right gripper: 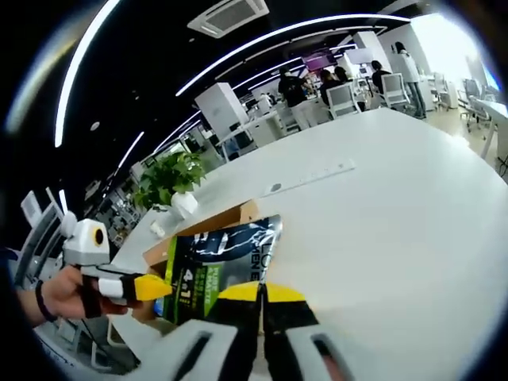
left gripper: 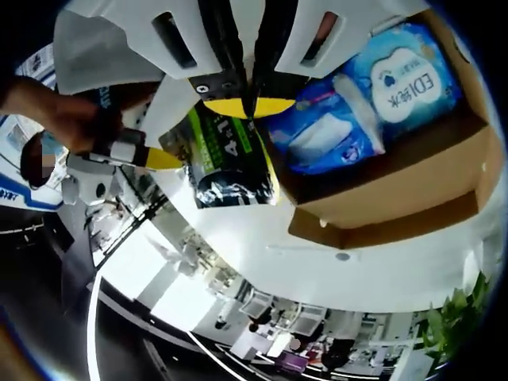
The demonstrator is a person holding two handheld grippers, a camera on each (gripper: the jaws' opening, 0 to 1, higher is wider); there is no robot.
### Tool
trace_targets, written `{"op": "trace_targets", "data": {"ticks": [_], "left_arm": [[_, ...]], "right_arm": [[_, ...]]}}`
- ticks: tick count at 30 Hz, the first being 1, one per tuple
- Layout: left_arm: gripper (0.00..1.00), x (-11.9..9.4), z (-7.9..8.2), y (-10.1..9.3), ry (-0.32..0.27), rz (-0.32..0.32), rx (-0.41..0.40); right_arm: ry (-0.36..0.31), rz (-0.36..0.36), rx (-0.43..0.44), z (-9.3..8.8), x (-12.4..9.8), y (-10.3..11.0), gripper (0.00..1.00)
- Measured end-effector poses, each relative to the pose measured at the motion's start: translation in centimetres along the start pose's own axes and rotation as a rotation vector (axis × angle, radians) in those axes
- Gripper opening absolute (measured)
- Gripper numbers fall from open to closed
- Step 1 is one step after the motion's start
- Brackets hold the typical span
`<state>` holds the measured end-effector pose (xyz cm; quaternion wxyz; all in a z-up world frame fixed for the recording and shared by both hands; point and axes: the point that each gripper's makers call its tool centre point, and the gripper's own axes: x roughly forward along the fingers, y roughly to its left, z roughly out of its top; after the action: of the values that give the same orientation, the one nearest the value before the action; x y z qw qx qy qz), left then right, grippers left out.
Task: Operate the shoe box by opening the lid, removing the specified soft item, and placing it in the target area until the item is outside and the box remains undamaged.
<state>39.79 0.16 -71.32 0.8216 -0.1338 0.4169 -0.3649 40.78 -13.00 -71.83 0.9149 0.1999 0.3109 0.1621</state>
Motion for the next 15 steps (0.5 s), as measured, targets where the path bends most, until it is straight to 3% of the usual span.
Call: {"op": "trace_targets", "data": {"ticks": [15], "left_arm": [[0.0,3.5,0.7,-3.3,0.056,-0.039,0.118]], "right_arm": [[-0.016,-0.037,0.028,1.2,-1.4,-4.2,0.0]]}}
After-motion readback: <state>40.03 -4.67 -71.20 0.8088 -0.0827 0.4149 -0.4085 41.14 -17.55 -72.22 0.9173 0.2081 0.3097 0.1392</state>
